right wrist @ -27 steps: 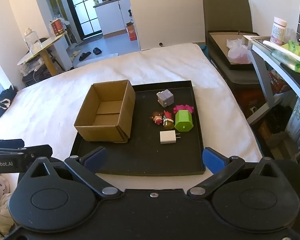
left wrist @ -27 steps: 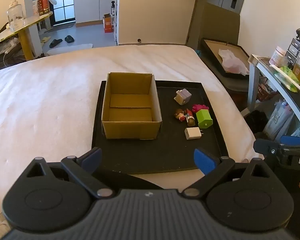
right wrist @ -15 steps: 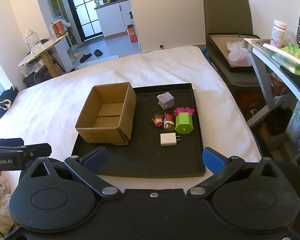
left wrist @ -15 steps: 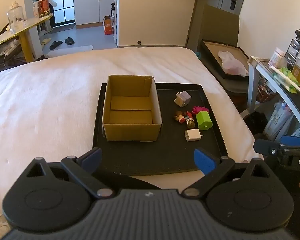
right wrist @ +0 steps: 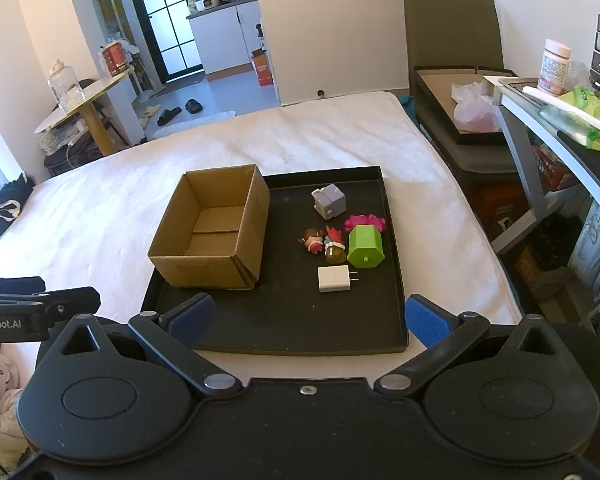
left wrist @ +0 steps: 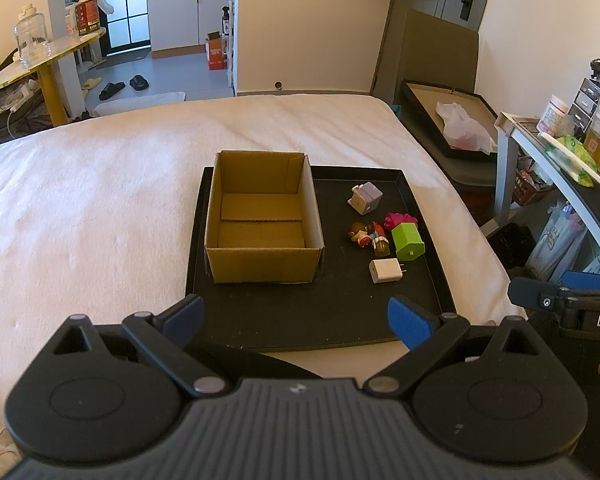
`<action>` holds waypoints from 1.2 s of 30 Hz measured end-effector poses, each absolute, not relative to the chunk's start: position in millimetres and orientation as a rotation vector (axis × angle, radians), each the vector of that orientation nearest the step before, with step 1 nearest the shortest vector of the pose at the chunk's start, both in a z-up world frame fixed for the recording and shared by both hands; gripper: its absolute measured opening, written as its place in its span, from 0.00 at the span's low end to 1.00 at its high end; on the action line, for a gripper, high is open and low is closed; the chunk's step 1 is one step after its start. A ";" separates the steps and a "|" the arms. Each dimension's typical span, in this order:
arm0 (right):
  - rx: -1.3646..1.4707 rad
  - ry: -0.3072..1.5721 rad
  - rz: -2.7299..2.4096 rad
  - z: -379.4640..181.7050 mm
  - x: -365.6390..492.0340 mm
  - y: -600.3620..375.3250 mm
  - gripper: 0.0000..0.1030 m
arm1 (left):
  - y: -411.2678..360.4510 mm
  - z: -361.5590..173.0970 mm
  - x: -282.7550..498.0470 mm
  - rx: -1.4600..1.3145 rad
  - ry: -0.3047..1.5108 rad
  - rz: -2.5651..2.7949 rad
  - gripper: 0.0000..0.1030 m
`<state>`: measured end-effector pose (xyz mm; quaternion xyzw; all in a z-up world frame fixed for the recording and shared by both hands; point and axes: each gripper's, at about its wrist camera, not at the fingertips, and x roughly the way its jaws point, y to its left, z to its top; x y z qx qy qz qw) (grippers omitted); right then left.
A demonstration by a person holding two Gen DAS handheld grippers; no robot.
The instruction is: Organize rigid objects
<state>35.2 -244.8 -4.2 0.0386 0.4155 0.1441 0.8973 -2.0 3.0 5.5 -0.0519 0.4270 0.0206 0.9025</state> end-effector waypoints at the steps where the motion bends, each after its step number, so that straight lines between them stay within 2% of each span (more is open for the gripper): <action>1: 0.080 0.860 0.299 -4.1 35.2 -244.7 1.00 | 3.1 5.3 -2.1 -0.107 0.882 0.042 0.95; 36: 0.075 0.864 0.290 -7.5 37.4 -244.2 1.00 | 12.7 5.5 1.6 -0.115 0.873 0.053 0.95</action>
